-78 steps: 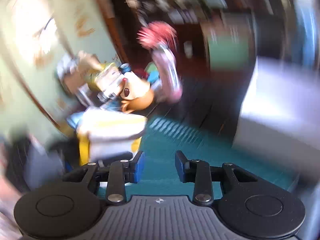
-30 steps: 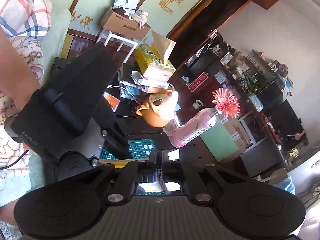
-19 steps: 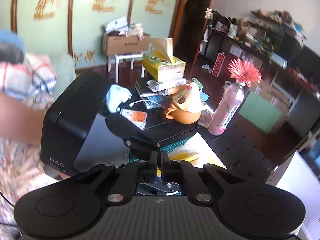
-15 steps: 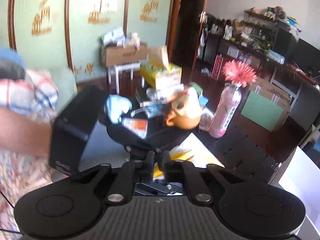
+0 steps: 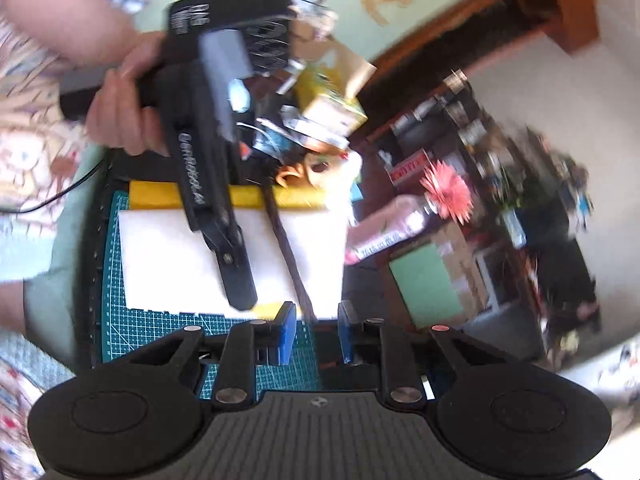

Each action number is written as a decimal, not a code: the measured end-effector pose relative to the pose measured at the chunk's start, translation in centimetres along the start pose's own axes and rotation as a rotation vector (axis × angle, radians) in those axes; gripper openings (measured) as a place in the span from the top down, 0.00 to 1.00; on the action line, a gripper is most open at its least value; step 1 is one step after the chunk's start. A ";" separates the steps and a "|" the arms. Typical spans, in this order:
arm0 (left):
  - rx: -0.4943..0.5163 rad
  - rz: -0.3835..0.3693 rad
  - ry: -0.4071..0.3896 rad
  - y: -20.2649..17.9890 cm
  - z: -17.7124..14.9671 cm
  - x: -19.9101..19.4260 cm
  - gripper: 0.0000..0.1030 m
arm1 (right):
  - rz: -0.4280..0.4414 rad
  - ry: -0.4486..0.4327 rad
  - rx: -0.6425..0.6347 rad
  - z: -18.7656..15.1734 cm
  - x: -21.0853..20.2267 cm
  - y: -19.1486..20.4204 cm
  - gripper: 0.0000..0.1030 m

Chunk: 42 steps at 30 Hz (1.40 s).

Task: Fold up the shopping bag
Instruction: 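Grasp the band with the right gripper and slide it down the bag, then adjust the band around the bag's middle with the right gripper while the left gripper holds the bag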

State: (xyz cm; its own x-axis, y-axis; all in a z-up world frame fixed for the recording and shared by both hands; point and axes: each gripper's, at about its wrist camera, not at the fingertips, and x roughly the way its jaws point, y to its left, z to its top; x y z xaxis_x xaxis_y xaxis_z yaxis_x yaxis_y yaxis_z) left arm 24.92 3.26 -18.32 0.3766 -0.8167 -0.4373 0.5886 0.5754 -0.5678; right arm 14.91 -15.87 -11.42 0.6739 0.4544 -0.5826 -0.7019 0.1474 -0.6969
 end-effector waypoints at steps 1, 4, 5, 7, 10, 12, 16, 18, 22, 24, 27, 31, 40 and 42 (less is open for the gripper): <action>0.001 -0.007 0.002 0.0 0.0 0.0 0.89 | 0.004 0.001 -0.015 0.2 0.2 0.3 0.80; 0.006 0.002 -0.009 0.0 -0.1 -0.2 0.89 | 0.046 0.010 -0.017 0.5 0.5 0.3 0.96; 0.005 0.003 -0.013 0.1 -0.2 -0.2 0.89 | 0.054 0.014 -0.015 0.4 0.6 0.1 0.97; 0.001 0.006 -0.024 0.2 -0.2 -0.3 0.89 | 0.076 0.021 0.004 0.5 0.7 -0.4 0.97; -0.013 -0.005 -0.042 0.4 0.0 -0.9 0.89 | 0.125 0.011 0.098 0.5 0.7 -1.3 0.98; -0.006 -0.005 -0.051 0.3 0.0 -1.1 0.89 | 0.131 0.002 0.163 0.3 0.7 -2.0 0.98; 0.014 -0.009 -0.043 0.2 0.1 -1.1 0.89 | 0.185 -0.008 0.308 -0.5 0.8 -3.4 0.97; 0.019 -0.035 -0.050 0.0 0.0 -1.5 0.89 | 0.238 -0.019 0.447 -1.7 0.7 -5.0 0.92; -0.024 -0.152 -0.067 0.5 0.3 -2.0 0.88 | 0.350 -0.139 0.932 -6.8 -0.1 -9.2 0.51; -0.050 -0.218 -0.069 0.9 0.4 -2.1 0.88 | 0.436 -0.229 1.162 -9.7 0.2 -9.8 0.42; -0.071 -0.287 -0.068 1.1 0.5 -2.2 0.88 | 0.568 -0.364 1.411 -13.1 1.7 -9.2 0.36; -0.083 -0.353 -0.033 1.2 0.3 -1.9 0.86 | 0.716 -0.534 1.535 -14.4 3.9 -7.6 0.53; -0.157 -0.420 -0.018 2.7 0.3 -1.9 0.76 | 0.660 -0.702 1.608 -15.5 3.6 -8.1 0.86; -0.126 -0.416 0.003 2.1 0.3 -1.7 0.76 | 0.653 -0.713 1.616 -16.1 3.3 -8.8 0.86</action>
State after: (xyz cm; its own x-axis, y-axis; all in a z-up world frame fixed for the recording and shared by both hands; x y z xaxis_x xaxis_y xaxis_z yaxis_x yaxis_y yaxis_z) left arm 25.72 5.85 -18.61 0.1232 -0.9802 -0.1551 0.5975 0.1980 -0.7770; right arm 27.02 -29.77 -13.96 0.3349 0.9422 -0.0023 -0.5733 0.2057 0.7931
